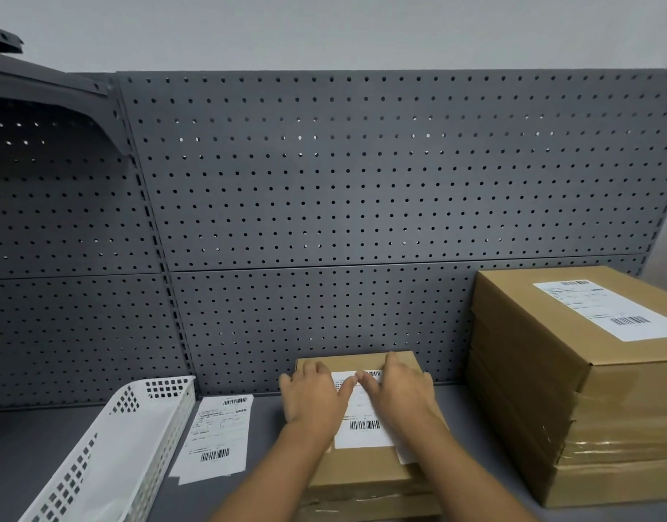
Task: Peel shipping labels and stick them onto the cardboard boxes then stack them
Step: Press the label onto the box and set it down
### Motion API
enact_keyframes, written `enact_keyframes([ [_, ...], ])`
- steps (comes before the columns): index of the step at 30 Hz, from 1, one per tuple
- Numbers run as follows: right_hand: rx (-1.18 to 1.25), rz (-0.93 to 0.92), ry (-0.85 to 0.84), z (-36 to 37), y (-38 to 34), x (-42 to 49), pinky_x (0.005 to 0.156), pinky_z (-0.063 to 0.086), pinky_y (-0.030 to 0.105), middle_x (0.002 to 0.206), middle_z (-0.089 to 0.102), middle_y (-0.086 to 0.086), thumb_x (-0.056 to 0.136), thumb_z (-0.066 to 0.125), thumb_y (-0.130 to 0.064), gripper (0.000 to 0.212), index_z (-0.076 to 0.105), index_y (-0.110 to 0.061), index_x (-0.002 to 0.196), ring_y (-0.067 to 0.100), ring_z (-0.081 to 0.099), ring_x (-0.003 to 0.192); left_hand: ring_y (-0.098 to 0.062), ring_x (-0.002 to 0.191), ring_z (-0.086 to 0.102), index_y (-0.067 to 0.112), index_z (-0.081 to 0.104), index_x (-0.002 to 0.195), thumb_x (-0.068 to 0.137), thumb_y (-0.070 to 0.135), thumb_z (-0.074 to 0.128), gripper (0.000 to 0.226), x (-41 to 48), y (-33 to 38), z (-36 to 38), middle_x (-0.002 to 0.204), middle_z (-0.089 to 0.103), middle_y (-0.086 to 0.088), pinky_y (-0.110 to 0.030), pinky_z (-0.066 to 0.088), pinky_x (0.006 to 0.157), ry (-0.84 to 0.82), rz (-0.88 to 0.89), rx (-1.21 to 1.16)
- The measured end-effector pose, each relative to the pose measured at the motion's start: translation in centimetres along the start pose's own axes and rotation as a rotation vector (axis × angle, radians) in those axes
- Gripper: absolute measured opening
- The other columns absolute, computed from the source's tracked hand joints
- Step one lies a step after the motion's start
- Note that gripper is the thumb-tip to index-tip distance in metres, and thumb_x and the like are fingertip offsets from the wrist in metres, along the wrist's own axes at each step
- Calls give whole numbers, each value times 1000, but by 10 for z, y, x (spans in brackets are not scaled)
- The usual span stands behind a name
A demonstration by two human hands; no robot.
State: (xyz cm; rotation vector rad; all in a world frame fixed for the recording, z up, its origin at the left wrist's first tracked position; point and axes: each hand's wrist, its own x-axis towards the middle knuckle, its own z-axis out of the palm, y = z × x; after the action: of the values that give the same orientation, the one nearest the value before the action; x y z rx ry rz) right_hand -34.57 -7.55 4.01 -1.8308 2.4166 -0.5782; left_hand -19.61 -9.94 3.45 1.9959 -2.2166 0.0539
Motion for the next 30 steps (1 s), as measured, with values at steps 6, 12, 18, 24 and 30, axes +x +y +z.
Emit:
enact_keyframes([
  [6, 53, 2, 62, 10, 6, 4, 84, 36, 40, 97, 71, -6, 102, 44, -50, 29, 54, -25, 93, 24, 64, 92, -22, 121, 57, 22, 59, 134, 108, 57, 29, 53, 4, 0, 8, 134, 59, 0, -40, 33, 99, 19, -14, 3],
  [12, 68, 15, 44, 6, 8, 6, 80, 35, 38, 92, 72, -5, 96, 43, -23, 11, 53, -27, 93, 24, 65, 89, -23, 119, 60, 20, 54, 133, 105, 24, 41, 31, 15, -1, 4, 134, 62, 0, -42, 34, 103, -55, -37, -31],
  [18, -45, 69, 31, 6, -9, 17, 77, 42, 38, 99, 73, 1, 98, 31, -60, 48, 42, -17, 115, 25, 71, 92, -25, 104, 68, 18, 44, 123, 103, 64, 23, 55, 27, 16, -5, 113, 72, -4, -45, 35, 93, -109, -62, 37],
  [24, -89, 38, 38, 13, -2, 21, 74, 38, 37, 101, 75, 0, 99, 33, -68, 54, 44, -19, 120, 25, 71, 95, -24, 109, 64, 20, 44, 122, 103, 66, 26, 54, 29, 14, 8, 114, 72, -3, -44, 35, 94, -36, -59, 56],
  [30, -18, 17, 40, 13, 2, 19, 71, 37, 36, 94, 74, -1, 104, 37, -55, 35, 44, -21, 101, 27, 70, 89, -23, 110, 65, 20, 44, 124, 108, 57, 27, 44, 30, 9, 12, 116, 72, -1, -43, 35, 94, -21, -35, 29],
])
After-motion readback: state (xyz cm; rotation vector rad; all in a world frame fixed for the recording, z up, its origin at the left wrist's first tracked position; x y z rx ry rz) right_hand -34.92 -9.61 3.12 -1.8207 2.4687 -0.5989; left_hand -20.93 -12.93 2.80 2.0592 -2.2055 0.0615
